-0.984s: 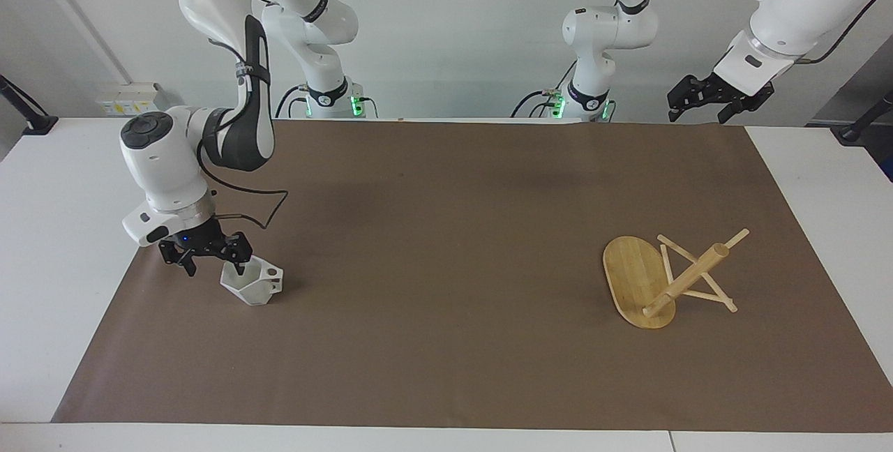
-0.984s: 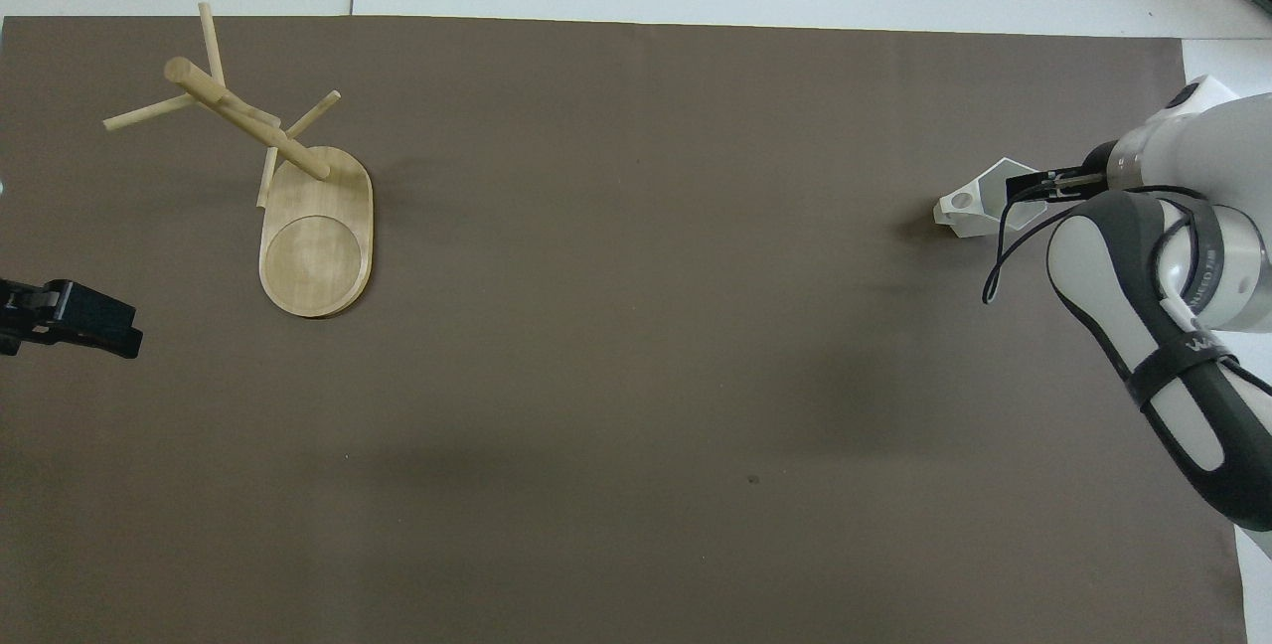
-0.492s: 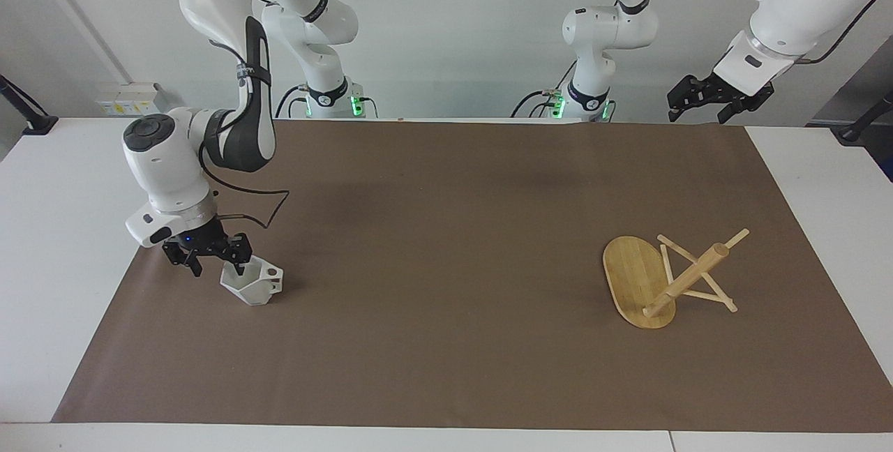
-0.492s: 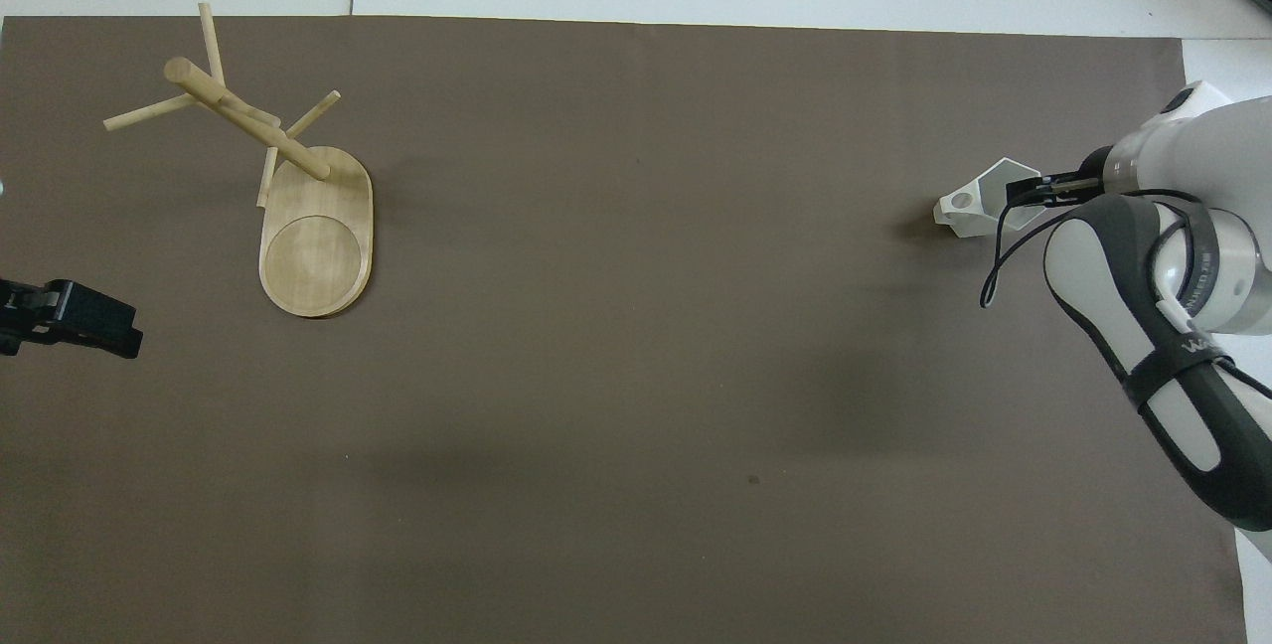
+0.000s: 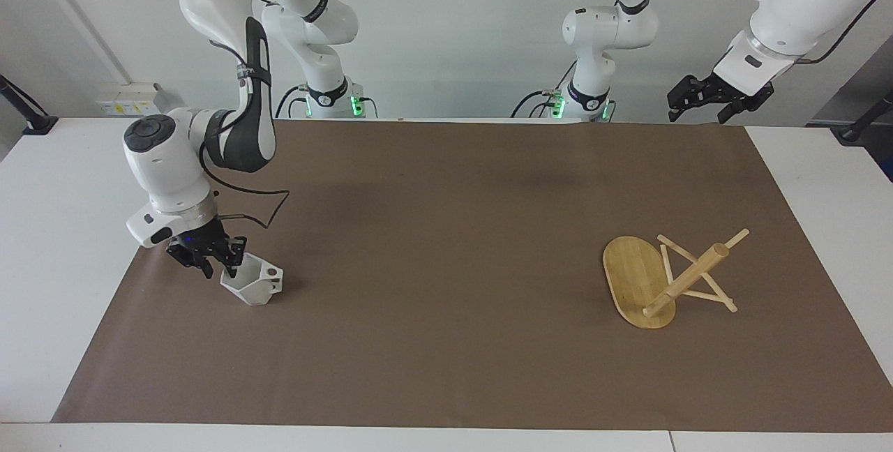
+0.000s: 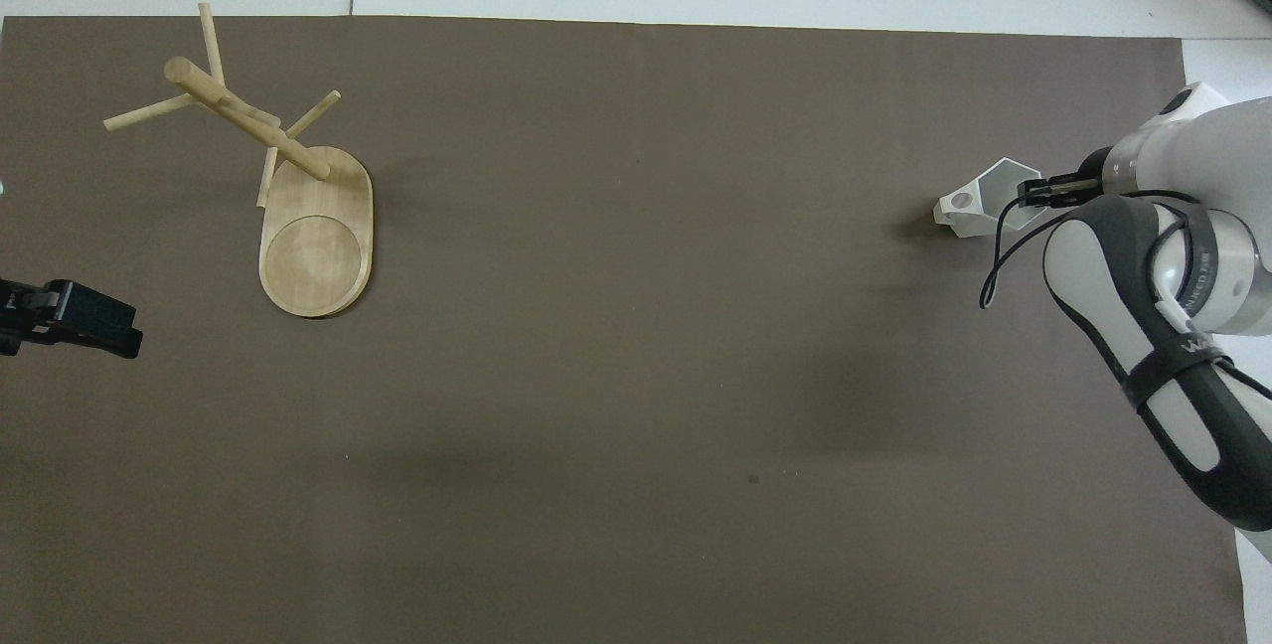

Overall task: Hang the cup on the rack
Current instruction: 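Close the right gripper on the white cup's rim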

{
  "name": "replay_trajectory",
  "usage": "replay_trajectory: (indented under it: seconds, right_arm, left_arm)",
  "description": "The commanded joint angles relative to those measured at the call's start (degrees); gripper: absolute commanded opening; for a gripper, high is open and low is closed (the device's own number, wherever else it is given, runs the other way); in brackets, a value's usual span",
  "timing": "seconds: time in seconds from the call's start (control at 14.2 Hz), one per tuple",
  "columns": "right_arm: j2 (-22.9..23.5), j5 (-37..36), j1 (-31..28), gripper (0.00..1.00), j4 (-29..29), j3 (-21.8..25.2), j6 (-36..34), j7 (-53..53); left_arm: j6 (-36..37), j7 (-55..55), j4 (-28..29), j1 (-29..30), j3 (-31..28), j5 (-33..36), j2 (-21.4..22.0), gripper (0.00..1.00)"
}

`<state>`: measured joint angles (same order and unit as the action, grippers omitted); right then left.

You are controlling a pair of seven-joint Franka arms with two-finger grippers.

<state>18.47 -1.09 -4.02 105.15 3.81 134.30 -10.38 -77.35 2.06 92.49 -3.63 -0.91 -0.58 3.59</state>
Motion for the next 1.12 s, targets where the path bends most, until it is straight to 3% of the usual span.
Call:
replay_trajectory:
  seconds: [0.0, 1.05]
  right_arm:
    - [-0.4, 0.1, -0.2, 0.33, 1.0, -0.2, 1.2, -1.0]
    - [-0.4, 0.1, -0.2, 0.01, 0.9, -0.6, 1.2, -1.1]
  left_arm:
    - [0.4, 0.7, 1.2, 0.4, 0.0, -0.7, 1.2, 1.00]
    - [0.3, 0.7, 1.2, 0.4, 0.0, -0.7, 1.2, 1.00]
